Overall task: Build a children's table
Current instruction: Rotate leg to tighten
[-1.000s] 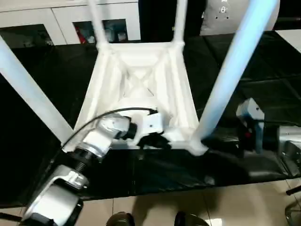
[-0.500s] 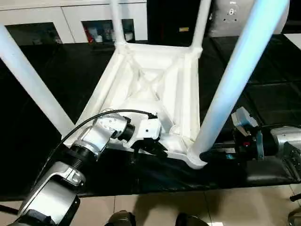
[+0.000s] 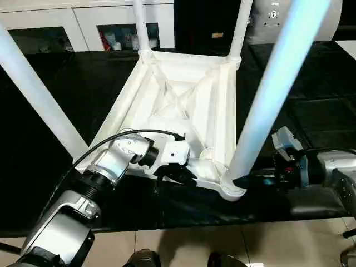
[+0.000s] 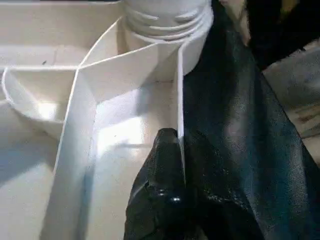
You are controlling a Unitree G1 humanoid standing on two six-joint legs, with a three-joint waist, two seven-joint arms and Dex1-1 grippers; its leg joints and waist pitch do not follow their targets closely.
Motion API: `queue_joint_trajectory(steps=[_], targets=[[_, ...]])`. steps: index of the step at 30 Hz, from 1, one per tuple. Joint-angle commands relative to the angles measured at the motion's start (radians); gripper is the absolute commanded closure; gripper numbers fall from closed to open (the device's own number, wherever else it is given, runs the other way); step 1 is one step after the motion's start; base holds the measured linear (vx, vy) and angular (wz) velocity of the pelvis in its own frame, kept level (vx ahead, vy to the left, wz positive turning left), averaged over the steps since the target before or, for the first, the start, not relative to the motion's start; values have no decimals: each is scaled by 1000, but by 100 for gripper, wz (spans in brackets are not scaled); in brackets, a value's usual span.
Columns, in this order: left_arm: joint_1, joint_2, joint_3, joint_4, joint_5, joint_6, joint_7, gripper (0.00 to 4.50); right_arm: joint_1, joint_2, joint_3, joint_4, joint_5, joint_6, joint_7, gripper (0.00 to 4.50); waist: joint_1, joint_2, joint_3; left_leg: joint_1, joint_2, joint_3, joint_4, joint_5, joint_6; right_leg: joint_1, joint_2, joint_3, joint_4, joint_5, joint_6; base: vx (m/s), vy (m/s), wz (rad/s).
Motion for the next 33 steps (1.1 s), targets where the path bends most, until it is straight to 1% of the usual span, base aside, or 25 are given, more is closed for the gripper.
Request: queue_joint_trajectory(steps=[1, 2, 3, 4, 5, 6, 7, 8, 9, 11, 12, 13, 15, 16, 17, 19, 21, 22, 24, 26, 28, 29, 30, 31, 33], targets=[[0, -61, -5, -43, 0, 76, 88, 450, -4, 63, -2, -47, 21, 45, -131, 248, -7, -26, -71, 6, 58, -20, -67, -113, 109, 65, -74, 56, -83, -412, -154, 0, 0, 0], [2, -72, 1, -48, 0, 92, 111, 450, -3, 80, -3, -52, 13, 48, -163, 249, -10, -26, -69, 6, 57, -19, -68, -126, 98, 65, -74, 56, -88, -442, -142, 0, 0, 0], [6, -96, 14, -58, 3, 121, 164, 450, -14, 121, -13, -49, -10, 71, -248, 250, -18, -27, -66, 10, 53, -21, -71, -148, 73, 64, -74, 55, -97, -505, -115, 0, 0, 0], [12, -118, 25, -70, 4, 154, 211, 450, -25, 162, -23, -45, -34, 91, -329, 250, -22, -15, -58, 7, 52, -24, -74, -159, 62, 60, -73, 52, -98, -517, -112, 0, 0, 0], [15, -130, 30, -78, 5, 170, 233, 450, -31, 182, -29, -43, -46, 103, -371, 251, -35, -23, -60, 4, 48, -27, -73, -176, 53, 65, -72, 46, -106, -548, -87, 0, 0, 0], [19, -139, 34, -84, 6, 183, 251, 450, -36, 199, -34, -41, -57, 113, -406, 253, -40, -25, -62, 2, 47, -29, -73, -172, 50, 70, -72, 45, -104, -547, -82, 0, 0, 0], [27, -168, 44, -100, 11, 220, 306, 450, -47, 238, -47, -39, -78, 145, -484, 253, -51, -25, -61, 0, 44, -28, -73, -175, 55, 66, -71, 45, -109, -548, -75, 0, 0, 0], [37, -195, 51, -120, 14, 261, 350, 450, -53, 277, -60, -41, -104, 172, -561, 253, -62, -18, -59, 0, 46, -30, -74, -175, 53, 64, -70, 46, -105, -533, -85, 0, 0, 0], [44, -212, 56, -133, 16, 287, 376, 450, -57, 303, -69, -42, -120, 190, -610, 254, -74, -22, -60, -3, 43, -28, -72, -174, 56, 65, -68, 45, -108, -525, -84, 0, 0, 0], [54, -264, 72, -147, 22, 332, 466, 450, -68, 367, -86, -36, -163, 217, -743, 255, -80, -22, -61, -1, 39, -26, -71, -161, 67, 63, -66, 46, -110, -521, -82, 0, 0, 0], [56, -284, 78, -148, 25, 338, 501, 450, -73, 391, -91, -30, -181, 224, -795, 255, -81, -17, -62, 0, 39, -26, -70, -153, 68, 62, -66, 46, -108, -511, -85, 0, 0, 0], [56, -291, 80, -148, 26, 340, 512, 450, -74, 400, -94, -29, -184, 225, -810, 255, -85, -18, -62, -2, 38, -26, -71, -147, 73, 61, -63, 45, -109, -498, -89, 0, 0, 0], [59, -318, 84, -148, 26, 338, 544, 450, -75, 427, -99, -20, -192, 201, -850, 255, -84, -18, -64, 1, 40, -23, -71, -144, 88, 60, -64, 49, -108, -472, -92, 0, 0, 0], [63, -324, 80, -156, 28, 339, 548, 450, -70, 438, -101, -19, -179, 174, -843, 221, -83, -13, -64, 1, 41, -25, -71, -142, 92, 60, -64, 49, -106, -460, -96, 0, 0, 0], [67, -327, 78, -163, 27, 334, 548, 450, -65, 444, -104, -25, -167, 168, -837, 201, -82, -16, -67, -3, 42, -24, -71, -130, 103, 64, -64, 50, -102, -425, -103, 0, 0, 0], [77, -321, 69, -185, 28, 335, 535, 450, -54, 450, -110, -45, -153, 166, -825, 185, -79, -13, -70, -4, 44, -24, -72, -114, 121, 67, -65, 52, -94, -375, -122, 0, 0, 0], [83, -304, 65, -196, 29, 326, 517, 450, -39, 433, -103, -64, -149, 162, -794, 175, -73, -14, -71, -4, 46, -22, -71, -94, 132, 67, -65, 55, -91, -342, -135, 0, 0, 0], [85, -301, 64, -199, 29, 325, 515, 450, -36, 432, -104, -67, -150, 162, -792, 140, -70, -14, -74, -4, 47, -22, -70, -73, 139, 68, -64, 56, -85, -310, -146, 0, 0, 0], [89, -289, 63, -204, 31, 319, 507, 450, -29, 420, -106, -77, -147, 160, -777, 139, -68, -13, -74, -6, 48, -22, -70, -61, 146, 68, -64, 56, -82, -286, -155, 0, 0, 0], [90, -277, 64, -203, 34, 310, 503, 450, -25, 404, -111, -78, -146, 155, -760, 119, -67, -12, -75, -6, 48, -22, -69, -60, 153, 70, -66, 55, -81, -276, -162, 0, 0, 0], [92, -253, 65, -199, 33, 286, 480, 450, -13, 357, -116, -78, -132, 132, -701, 95, -68, -12, -74, -5, 48, -21, -69, -71, 152, 70, -66, 56, -83, -292, -161, 0, 0, 0], [98, -220, 59, -198, 22, 241, 425, 450, 1, 294, -126, -80, -108, 97, -607, 91, -67, -12, -73, -4, 49, -21, -70, -82, 154, 70, -66, 56, -86, -305, -157, 0, 0, 0], [99, -211, 58, -198, 19, 232, 408, 450, 5, 276, -130, -81, -100, 88, -580, 91, -63, -11, -74, -5, 49, -23, -69, -87, 157, 73, -68, 55, -85, -310, -153, 0, 0, 0], [101, -193, 53, -195, 15, 209, 376, 450, 10, 242, -137, -80, -88, 73, -530, 77, -62, -12, -74, -5, 53, -21, -69, -89, 166, 71, -67, 57, -84, -298, -157, 0, 0, 0], [104, -170, 43, -194, 9, 175, 330, 450, 16, 200, -140, -81, -77, 55, -470, 53, -60, -13, -75, -4, 52, -22, -68, -94, 166, 71, -69, 56, -84, -311, -159, 0, 0, 0]])
